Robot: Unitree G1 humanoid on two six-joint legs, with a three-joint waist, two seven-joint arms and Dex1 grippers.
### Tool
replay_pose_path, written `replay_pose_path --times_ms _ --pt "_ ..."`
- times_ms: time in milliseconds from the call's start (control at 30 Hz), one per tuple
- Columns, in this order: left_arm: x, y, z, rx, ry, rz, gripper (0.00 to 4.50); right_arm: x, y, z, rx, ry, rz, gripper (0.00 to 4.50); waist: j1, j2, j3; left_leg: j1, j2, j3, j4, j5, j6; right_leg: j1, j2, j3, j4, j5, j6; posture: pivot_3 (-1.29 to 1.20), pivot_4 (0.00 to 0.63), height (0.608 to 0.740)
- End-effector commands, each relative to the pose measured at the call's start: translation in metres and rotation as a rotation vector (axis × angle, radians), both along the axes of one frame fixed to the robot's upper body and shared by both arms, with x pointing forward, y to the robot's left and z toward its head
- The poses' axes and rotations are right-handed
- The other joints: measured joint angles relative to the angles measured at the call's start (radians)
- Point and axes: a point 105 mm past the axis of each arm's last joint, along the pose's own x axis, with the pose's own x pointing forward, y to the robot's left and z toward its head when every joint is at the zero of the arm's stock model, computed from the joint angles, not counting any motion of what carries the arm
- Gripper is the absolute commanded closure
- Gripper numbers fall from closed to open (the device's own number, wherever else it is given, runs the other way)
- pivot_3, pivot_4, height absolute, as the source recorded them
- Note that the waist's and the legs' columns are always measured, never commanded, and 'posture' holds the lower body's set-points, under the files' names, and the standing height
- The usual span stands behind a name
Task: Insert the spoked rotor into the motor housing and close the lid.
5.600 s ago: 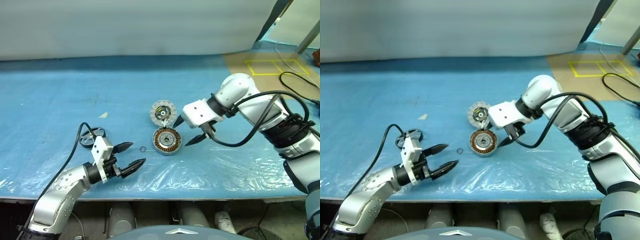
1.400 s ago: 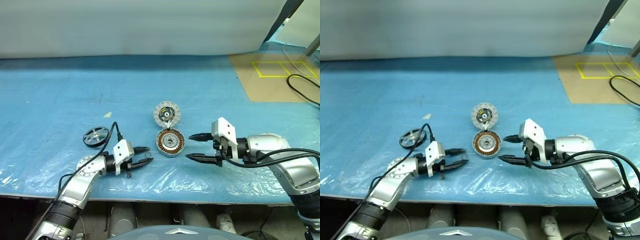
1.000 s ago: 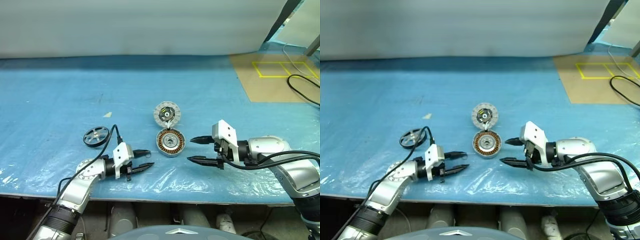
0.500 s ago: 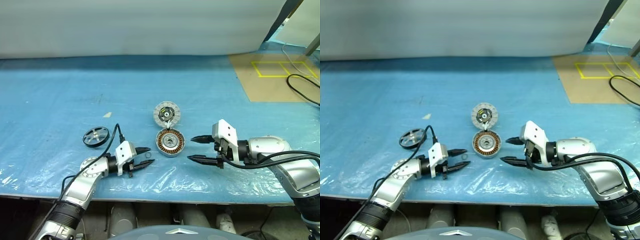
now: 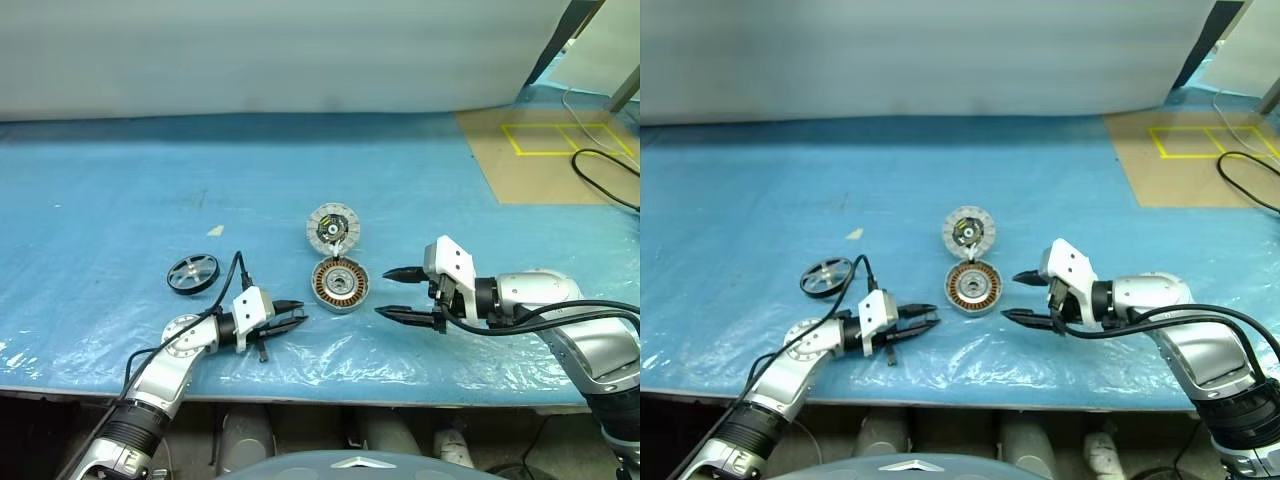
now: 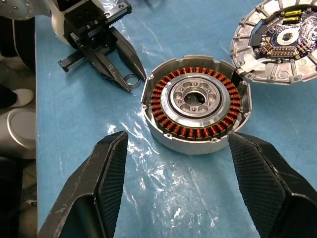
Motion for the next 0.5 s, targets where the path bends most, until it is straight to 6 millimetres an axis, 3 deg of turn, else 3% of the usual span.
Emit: replay_pose_path --times_ms 33,233,400,500 --pt "-0.003 0.01 -0.018 0.045 0.073 0.024 3.84 0.004 0.0 0.008 0.0 -0.035 -0.003 1.12 0.0 0.001 0.0 0.0 0.0 0.0 0.0 0.0 0.0 0.0 0.0 0.0 0.0 0.0 0.0 0.0 0.15 0.74" --pt "0.002 0.01 -0.01 0.017 0.033 0.039 3.84 0.005 0.001 0.008 0.005 -0.036 -0.005 1.12 0.0 0.001 -0.001 0.0 0.0 0.0 0.0 0.0 0.0 0.0 0.0 0.0 0.0 0.0 -0.001 0.0 0.15 0.74" --pt "0.007 0.005 0.029 -0.181 0.061 0.059 3.84 0.008 0.003 0.012 0.031 -0.045 -0.012 1.12 -0.002 0.001 0.0 -0.001 0.0 0.0 0.0 0.0 0.0 -0.001 0.0 0.0 0.0 0.002 -0.004 0.0 0.15 0.74" --pt "0.004 0.005 0.047 -0.186 0.043 0.017 3.84 0.012 0.003 0.014 0.047 -0.058 -0.032 1.12 -0.001 0.0 0.0 -0.003 0.0 0.0 0.0 0.0 -0.001 -0.004 0.0 0.0 0.0 0.002 -0.004 0.0 0.15 0.74"
